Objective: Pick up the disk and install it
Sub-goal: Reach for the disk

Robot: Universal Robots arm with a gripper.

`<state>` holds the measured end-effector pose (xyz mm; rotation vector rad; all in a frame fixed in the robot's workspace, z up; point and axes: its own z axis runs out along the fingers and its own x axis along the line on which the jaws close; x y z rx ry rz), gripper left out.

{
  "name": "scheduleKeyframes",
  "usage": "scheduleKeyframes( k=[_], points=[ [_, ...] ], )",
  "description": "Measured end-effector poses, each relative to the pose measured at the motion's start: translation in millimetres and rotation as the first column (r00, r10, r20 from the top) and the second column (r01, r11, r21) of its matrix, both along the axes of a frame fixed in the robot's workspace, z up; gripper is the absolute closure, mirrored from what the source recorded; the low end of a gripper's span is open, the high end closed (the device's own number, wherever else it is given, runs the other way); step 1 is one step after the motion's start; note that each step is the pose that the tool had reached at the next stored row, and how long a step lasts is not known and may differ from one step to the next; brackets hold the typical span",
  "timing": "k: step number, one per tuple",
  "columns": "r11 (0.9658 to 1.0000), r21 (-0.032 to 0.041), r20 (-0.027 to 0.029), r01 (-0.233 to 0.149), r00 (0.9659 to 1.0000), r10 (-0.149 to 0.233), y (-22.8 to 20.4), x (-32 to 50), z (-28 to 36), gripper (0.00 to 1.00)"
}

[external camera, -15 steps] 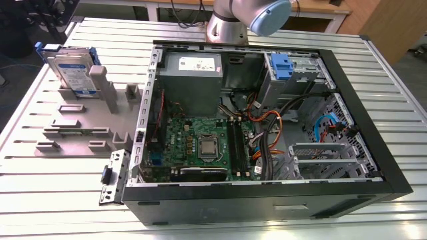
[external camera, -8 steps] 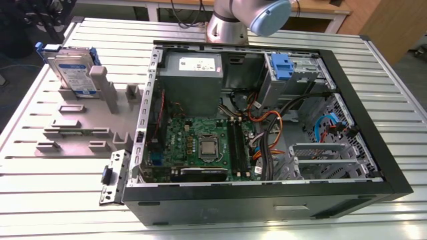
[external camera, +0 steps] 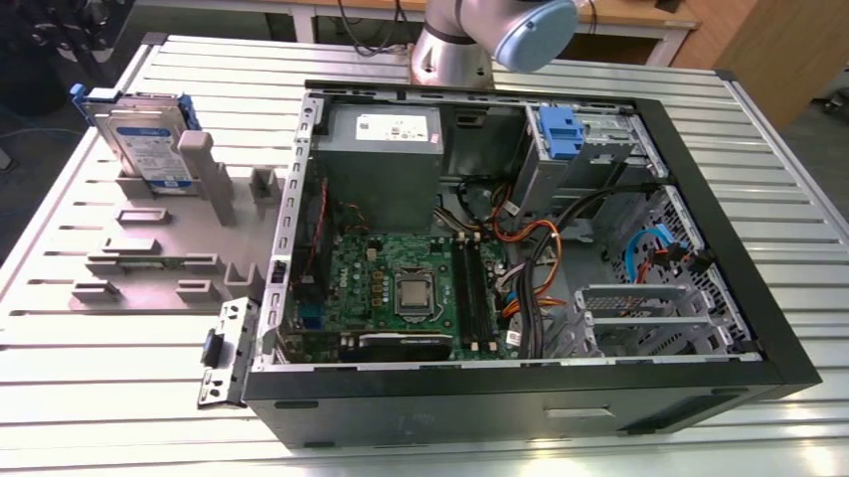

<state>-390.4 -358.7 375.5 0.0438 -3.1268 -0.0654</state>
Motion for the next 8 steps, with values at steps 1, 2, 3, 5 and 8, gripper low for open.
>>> scheduleKeyframes(
  k=[1,2,3,5,8],
  points=[
    [1.0,0.0,0.0003,0.0,1.0,0.0,0.5,-1.3,-0.1,0.89],
    [1.0,0.0,0.0006,0.0,1.0,0.0,1.2,-2.1,-0.2,0.89],
    [1.0,0.0,0.0007,0.0,1.0,0.0,2.0,-2.7,-0.3,0.89],
    [1.0,0.0,0.0007,0.0,1.0,0.0,4.3,-3.5,-0.5,0.89],
    [1.0,-0.0001,0.0009,0.0,1.0,0.0,8.4,-4.1,-0.8,0.89]
  ],
)
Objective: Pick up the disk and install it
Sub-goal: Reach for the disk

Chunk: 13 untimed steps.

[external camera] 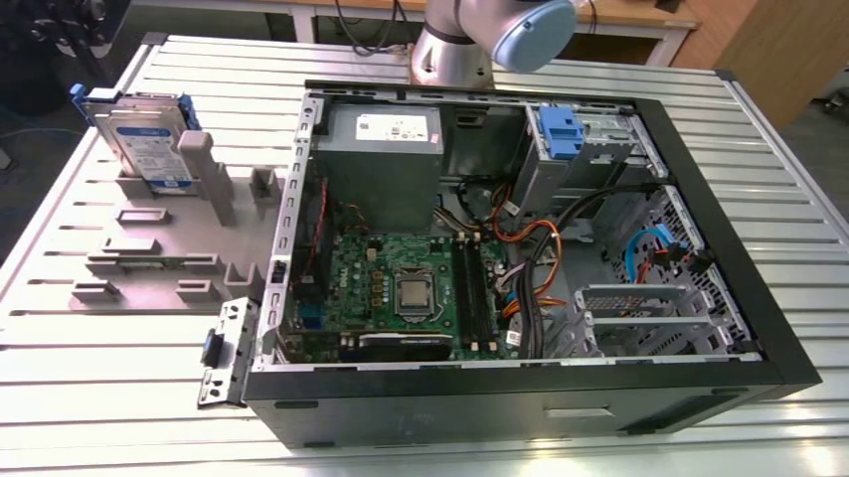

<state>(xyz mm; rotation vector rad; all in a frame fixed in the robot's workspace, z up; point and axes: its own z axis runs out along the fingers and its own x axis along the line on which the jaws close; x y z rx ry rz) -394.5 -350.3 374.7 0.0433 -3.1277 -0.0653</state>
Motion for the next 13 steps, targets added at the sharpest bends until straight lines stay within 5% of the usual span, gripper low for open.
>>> scheduleKeyframes(
  k=[6,13],
  points=[
    [1.0,-0.0002,0.0017,0.0,1.0,0.0,7.7,-3.4,-0.3,0.89],
    [1.0,-0.0012,0.0146,0.0,0.9999,0.0,13.1,-11.8,-0.7,0.89]
  ],
)
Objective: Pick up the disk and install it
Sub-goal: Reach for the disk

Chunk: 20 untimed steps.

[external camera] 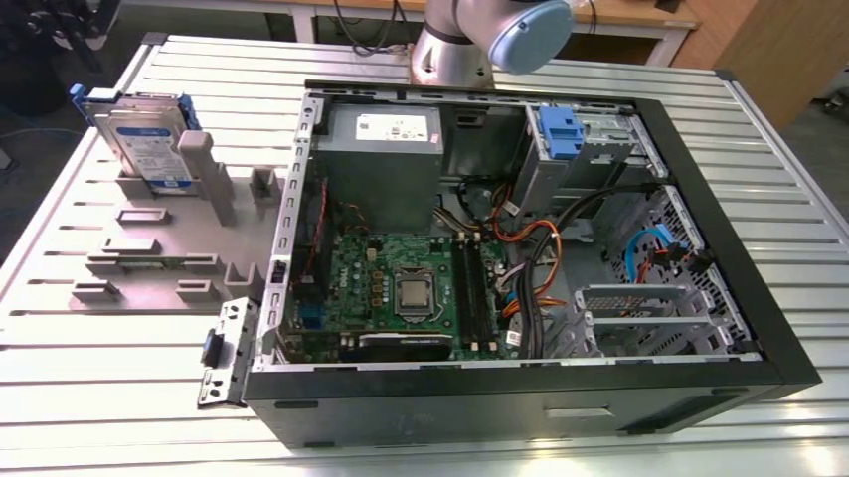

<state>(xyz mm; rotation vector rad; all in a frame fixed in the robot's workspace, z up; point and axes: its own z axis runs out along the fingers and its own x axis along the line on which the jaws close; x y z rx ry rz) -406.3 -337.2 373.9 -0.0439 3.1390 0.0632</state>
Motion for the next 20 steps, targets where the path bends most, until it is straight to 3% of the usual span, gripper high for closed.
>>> scheduleKeyframes(
  k=[8,20],
  points=[
    [1.0,-0.0001,0.0006,0.0,1.0,0.0,2.0,-8.9,-0.8,0.89],
    [1.0,-0.0001,0.0006,0.0,1.0,0.0,5.6,-15.0,-2.1,0.89]
  ],
)
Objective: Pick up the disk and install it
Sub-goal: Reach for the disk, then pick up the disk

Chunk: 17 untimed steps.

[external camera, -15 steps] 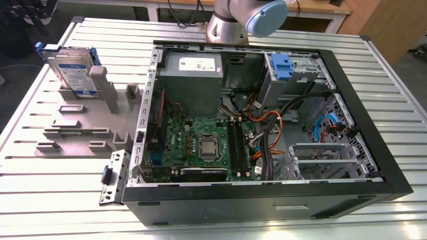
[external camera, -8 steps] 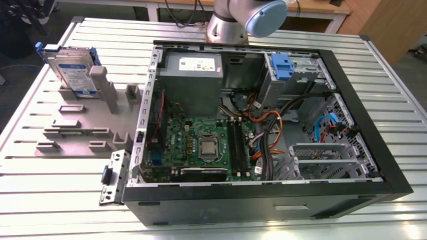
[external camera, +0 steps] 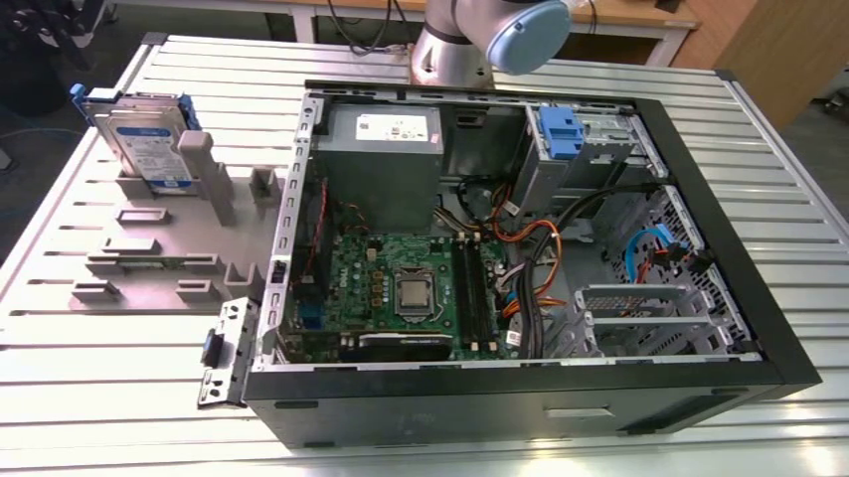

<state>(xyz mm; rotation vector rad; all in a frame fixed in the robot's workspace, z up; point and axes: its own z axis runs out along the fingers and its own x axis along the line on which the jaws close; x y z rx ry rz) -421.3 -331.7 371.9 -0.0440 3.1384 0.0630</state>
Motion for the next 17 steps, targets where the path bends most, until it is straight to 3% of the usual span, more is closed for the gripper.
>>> scheduleKeyframes(
  k=[17],
  points=[
    [1.0,0.0,0.0,-0.009,1.0,0.009,0.1,-1.8,0.0,0.89]
  ],
)
